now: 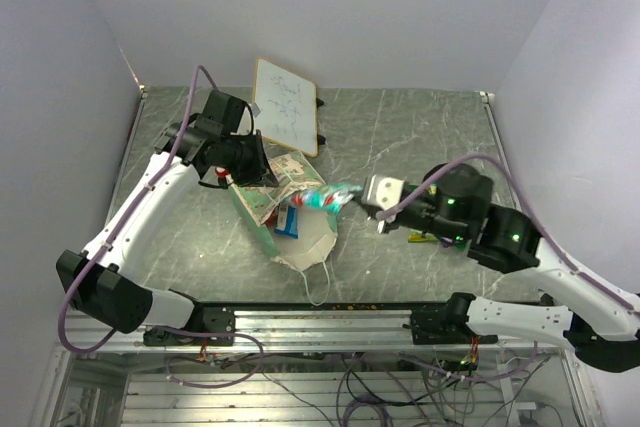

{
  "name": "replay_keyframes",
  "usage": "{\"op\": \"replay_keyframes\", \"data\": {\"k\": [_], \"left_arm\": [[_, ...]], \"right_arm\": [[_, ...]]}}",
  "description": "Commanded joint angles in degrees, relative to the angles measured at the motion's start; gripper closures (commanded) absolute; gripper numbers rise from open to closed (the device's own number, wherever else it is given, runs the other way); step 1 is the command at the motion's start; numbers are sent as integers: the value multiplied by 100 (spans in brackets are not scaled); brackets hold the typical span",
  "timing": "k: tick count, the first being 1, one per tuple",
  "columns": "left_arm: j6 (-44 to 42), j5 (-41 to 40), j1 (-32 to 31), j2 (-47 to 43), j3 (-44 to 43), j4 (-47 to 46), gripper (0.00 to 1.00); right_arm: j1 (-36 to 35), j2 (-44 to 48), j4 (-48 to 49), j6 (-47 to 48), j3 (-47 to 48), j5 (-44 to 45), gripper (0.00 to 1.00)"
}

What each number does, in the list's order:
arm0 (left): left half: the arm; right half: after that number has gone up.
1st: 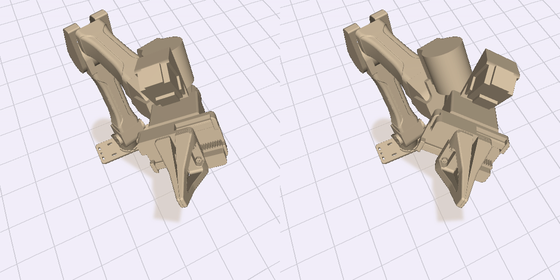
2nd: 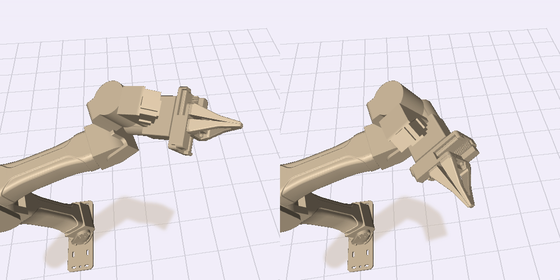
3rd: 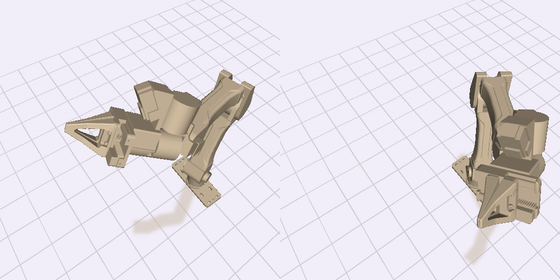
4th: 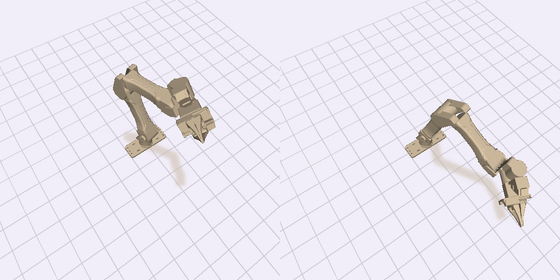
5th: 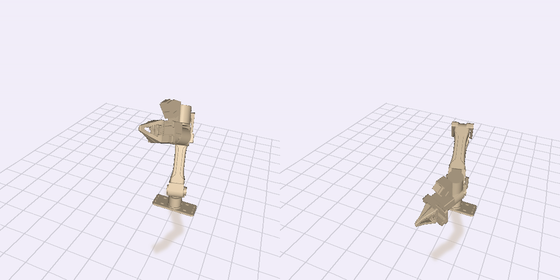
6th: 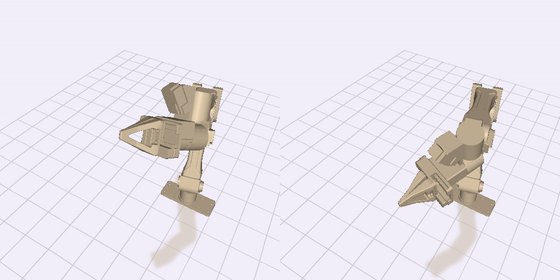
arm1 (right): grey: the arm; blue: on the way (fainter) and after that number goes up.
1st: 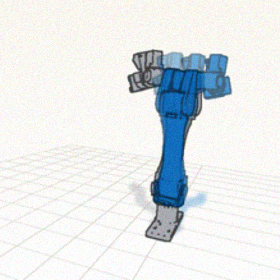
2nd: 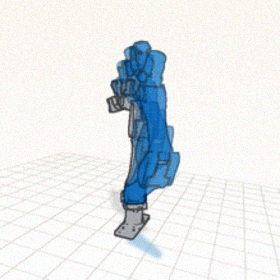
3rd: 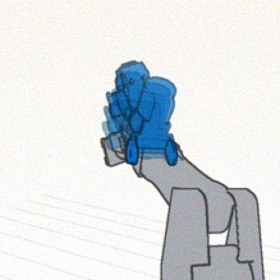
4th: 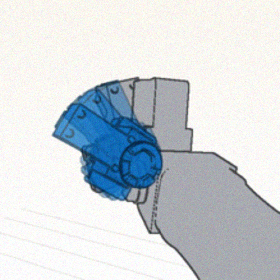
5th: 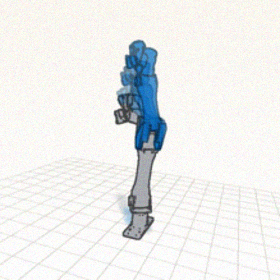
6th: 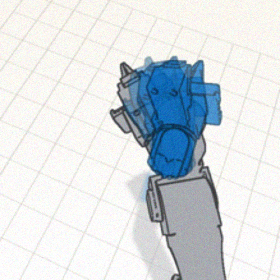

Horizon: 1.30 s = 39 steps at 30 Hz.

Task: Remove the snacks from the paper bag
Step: Pick up the snack from the paper bag, then place the snack at the center of the board.

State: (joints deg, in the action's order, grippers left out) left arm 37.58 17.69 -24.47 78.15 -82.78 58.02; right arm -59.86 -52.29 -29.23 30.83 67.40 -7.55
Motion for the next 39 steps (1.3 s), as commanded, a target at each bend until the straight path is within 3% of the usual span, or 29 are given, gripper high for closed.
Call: {"op": "replay_keyframes", "data": {"k": [1, 6, 12, 21, 28, 34, 39], "left_arm": [[37, -139, 39, -52, 209, -140, 93], [101, -182, 39, -274, 410, -89, 93], [125, -63, 39, -428, 477, -80, 93], [-139, -19, 39, -187, 83, 72, 93], [-249, -21, 39, -98, -38, 146, 93], [-56, 47, 39, -185, 141, -52, 93], [-51, 126, 39, -147, 147, -56, 93]], "right_arm": [[-26, -27, 18, 165, 543, 1699, 100], [146, -404, 1398, 674, 264, 3262, 100], [2293, -1623, 1886, 24, 278, 1755, 100], [3446, -4346, 3040, 625, 827, 2369, 100], [3569, -5719, 3188, 1695, 1114, 2696, 100], [3523, -5627, 2760, 919, 460, 1724, 99], [3379, -5139, 2471, -153, -88, 1021, 73]]}}
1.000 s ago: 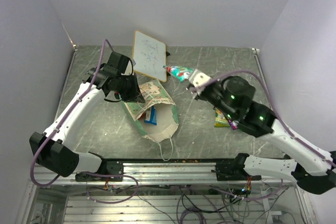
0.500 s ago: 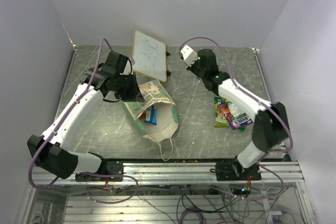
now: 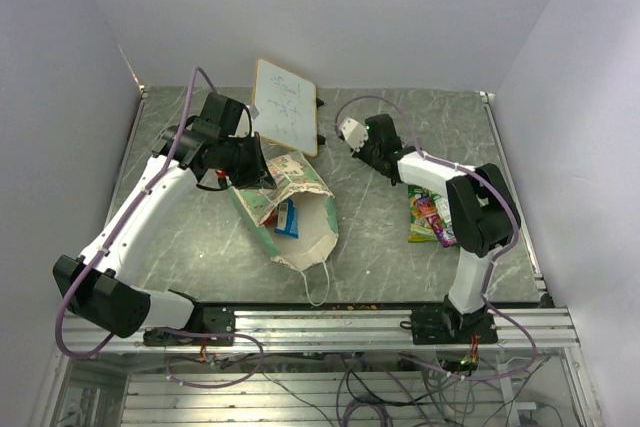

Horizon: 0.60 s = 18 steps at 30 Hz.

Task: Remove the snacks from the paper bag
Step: Place the snack at the center of the board.

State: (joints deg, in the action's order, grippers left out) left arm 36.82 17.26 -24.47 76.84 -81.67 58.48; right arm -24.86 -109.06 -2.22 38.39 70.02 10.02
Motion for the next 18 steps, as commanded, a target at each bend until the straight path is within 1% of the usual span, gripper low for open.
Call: {"op": "replay_keyframes", "data": {"k": [1, 2, 3, 4, 8, 10, 12, 14, 18], "left_arm": [[1, 178, 39, -1, 14, -80, 93], [-13, 181, 39, 13, -16, -68, 93], [-24, 189, 39, 22, -42, -49, 93], [-25, 195, 39, 24, -45, -43, 93], [-18, 214, 39, 18, -7, -143, 93], [-23, 267, 39, 52, 3, -161, 93], [-54, 301, 39, 88, -40, -114, 93], [-109, 272, 39, 76, -76, -63, 93], [-134, 83, 41, -31, 20, -27, 93]], "right_arm": [[-131, 708, -284, -1147, -427, -855, 70], [-131, 882, -342, -1332, -499, -989, 68], [-133, 1132, -361, -1431, -577, -1103, 62], [-137, 1424, -382, -1468, -644, -1166, 59], [-142, 2528, -815, -1309, -678, -1321, 54], [-160, 2923, -1075, -1217, -773, -1566, 54], [-291, 3334, -1203, -1261, -1079, -1902, 54], [-842, 3833, -1038, -1313, -1755, -2113, 52], [-2307, 4909, -465, -1526, -2699, -1807, 52]]}}
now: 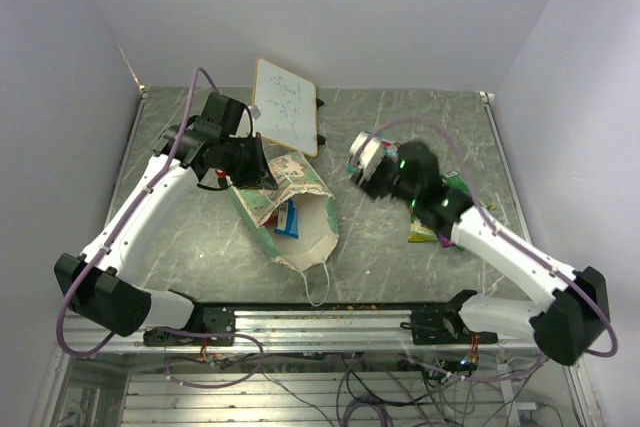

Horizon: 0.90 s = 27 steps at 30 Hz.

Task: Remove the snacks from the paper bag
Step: Place the snack at the center of the board, then adjust the paper bag at the center of the board.

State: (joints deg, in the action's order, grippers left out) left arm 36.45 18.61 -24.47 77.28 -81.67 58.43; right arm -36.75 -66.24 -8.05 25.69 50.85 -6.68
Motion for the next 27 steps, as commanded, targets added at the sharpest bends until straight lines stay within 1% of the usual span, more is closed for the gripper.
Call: {"op": "replay_keyframes", "data": {"k": [1, 3, 5, 9, 11, 14, 20, 24, 27], "left_arm": [[-100, -20, 40, -76, 46, -5, 93], [-107, 42, 47, -66, 72, 59, 93], [-148, 21, 48, -63, 52, 122, 93], [-214, -67, 47, -8, -108, 261, 93], [-217, -68, 47, 13, -174, 302, 93], [-188, -65, 47, 7, -232, 322, 93], [-76, 29, 47, -29, -290, 265, 93], [-63, 231, 47, -13, -334, 138, 93], [-106, 353, 47, -2, -409, 59, 93]], "right_arm": [[-1429, 880, 309, -360, -941, -62, 52], [-1972, 1197, 642, -516, -1173, -28, 51], [-2461, 1237, 851, -544, -1257, -1, 51], [-3384, 750, 1282, -249, -1233, 450, 51], [-3659, 319, 1637, -94, -1187, 780, 50], [-3736, -202, 2293, 144, -1119, 1041, 50], [-3743, -1204, 3703, 569, -1087, 1853, 49], [-3714, -1723, 4314, 916, -1027, 2410, 48], [-3620, -1977, 4603, 1150, -1001, 2583, 46]]}}
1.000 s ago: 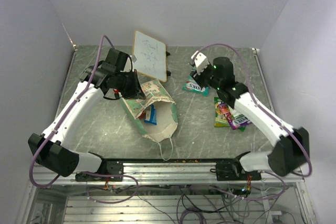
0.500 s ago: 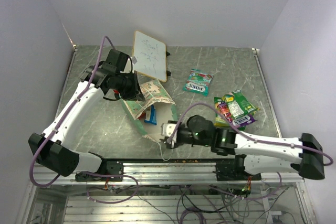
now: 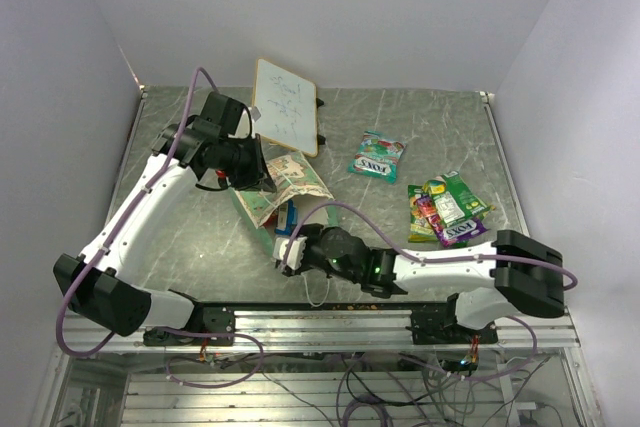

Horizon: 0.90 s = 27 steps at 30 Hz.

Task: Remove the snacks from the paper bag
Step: Adjust the paper bag at the center of the board.

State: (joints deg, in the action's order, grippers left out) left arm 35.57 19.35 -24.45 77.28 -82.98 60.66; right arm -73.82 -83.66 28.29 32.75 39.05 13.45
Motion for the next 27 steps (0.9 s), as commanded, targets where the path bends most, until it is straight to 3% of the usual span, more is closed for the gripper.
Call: {"op": "replay_keyframes", "data": {"k": [1, 11, 16, 23, 27], "left_arm": [[-66, 311, 45, 4, -311, -183, 93], [-399, 1086, 41, -172, -272, -636, 93], [-385, 1403, -200, -239, 34, -825, 93], [48, 1305, -897, -149, 811, -1323, 93], [406, 1191, -1034, -185, 927, -1610, 93]], "right_arm": [[132, -272, 994, 457, 185, 549, 46], [347, -377, 1533, 1390, -254, 805, 37], [456, -72, 1486, 1071, -467, 713, 37], [252, 1557, 103, -122, -1221, -24, 42], [233, 2823, -1514, -503, -1222, -507, 42]]}}
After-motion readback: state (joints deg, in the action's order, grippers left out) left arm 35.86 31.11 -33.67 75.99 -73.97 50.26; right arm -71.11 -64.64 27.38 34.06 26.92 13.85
